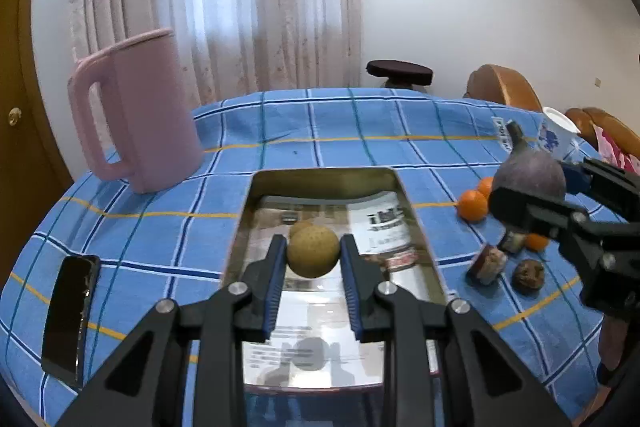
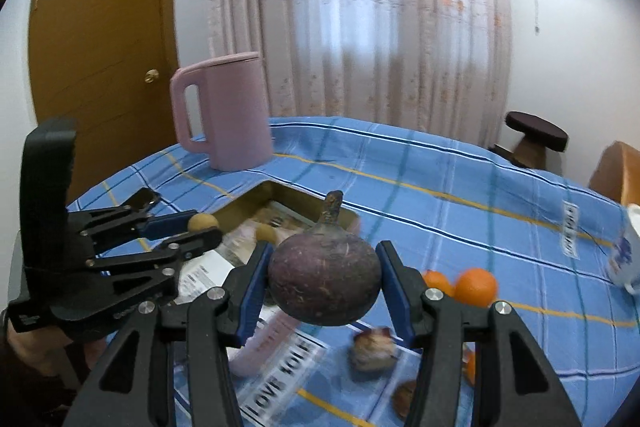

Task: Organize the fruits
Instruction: 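Release the kiwi into the tin with the left gripper while the right drops the purple fruit in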

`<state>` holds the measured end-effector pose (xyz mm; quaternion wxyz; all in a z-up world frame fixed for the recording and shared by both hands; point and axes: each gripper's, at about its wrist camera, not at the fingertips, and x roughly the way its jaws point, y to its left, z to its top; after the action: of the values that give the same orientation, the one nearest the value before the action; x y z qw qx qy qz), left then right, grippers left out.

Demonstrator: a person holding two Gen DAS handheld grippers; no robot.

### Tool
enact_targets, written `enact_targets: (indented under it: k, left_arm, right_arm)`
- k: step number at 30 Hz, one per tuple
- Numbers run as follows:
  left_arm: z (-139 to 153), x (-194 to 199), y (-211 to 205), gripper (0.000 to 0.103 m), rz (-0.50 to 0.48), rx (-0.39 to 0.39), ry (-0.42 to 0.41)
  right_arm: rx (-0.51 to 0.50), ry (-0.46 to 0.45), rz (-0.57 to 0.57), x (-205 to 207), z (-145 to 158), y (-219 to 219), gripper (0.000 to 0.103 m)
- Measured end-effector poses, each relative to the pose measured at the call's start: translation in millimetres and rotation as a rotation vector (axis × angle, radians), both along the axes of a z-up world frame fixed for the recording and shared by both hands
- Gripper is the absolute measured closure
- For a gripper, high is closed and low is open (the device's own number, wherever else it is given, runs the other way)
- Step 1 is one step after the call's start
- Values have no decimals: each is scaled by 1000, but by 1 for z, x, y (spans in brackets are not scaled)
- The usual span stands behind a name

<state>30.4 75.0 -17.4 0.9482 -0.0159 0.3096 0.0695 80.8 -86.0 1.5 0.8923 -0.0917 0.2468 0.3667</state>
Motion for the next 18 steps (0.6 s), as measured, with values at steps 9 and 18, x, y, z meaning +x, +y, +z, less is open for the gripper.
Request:
enact_targets:
  k: [9, 18]
  left_arm:
    - [-13, 2, 32, 75, 47, -35, 21]
    - [-18, 2, 44, 75, 60, -45, 34]
  right_arm:
    - [-38, 22, 73, -3, -17, 45, 48]
    - [-82, 52, 105, -5, -37, 67, 48]
